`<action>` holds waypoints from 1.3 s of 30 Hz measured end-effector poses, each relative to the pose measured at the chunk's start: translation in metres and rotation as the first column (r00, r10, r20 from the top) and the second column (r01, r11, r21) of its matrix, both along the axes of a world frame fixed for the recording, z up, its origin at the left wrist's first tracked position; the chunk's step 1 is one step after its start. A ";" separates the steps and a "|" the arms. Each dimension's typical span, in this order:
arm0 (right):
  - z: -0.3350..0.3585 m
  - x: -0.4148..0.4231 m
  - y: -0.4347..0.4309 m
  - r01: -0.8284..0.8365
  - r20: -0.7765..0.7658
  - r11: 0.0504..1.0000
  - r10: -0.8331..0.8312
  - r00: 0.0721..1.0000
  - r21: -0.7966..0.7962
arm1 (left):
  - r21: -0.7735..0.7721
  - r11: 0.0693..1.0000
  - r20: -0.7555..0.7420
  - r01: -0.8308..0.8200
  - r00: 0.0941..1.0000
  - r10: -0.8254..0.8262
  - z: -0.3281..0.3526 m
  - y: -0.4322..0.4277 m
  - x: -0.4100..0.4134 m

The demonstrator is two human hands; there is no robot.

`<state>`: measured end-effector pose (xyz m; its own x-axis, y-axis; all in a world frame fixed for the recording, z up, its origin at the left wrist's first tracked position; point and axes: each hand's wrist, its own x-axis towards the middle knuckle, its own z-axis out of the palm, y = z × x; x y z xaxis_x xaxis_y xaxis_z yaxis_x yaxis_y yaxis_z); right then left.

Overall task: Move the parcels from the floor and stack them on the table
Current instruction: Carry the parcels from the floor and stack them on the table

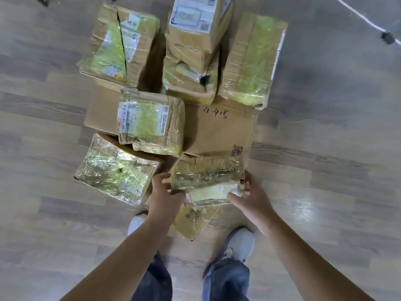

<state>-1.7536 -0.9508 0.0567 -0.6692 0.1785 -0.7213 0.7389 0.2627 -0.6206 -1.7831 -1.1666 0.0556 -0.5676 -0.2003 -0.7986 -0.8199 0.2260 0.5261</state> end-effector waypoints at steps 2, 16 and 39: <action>0.005 -0.003 0.009 0.023 0.016 1.000 -0.023 1.000 -0.002 | 0.028 1.000 0.003 0.009 1.000 -0.009 0.008 0.006 -0.008; -0.016 -0.033 0.025 0.335 -0.006 0.942 -0.335 0.942 -0.037 | 0.209 0.967 -0.122 0.144 0.985 -0.120 0.012 0.036 -0.049; 0.363 -0.061 0.103 0.357 -0.044 0.924 -0.366 0.930 -0.137 | 0.189 0.942 -0.336 0.277 0.920 -0.203 0.409 0.112 -0.088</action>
<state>-1.8151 -0.8480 0.4195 -0.6243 0.3289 -0.7086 0.7241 -0.0968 -0.6829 -1.8711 -1.0545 0.4642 -0.7997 0.1398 -0.5838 -0.5451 0.2386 0.8037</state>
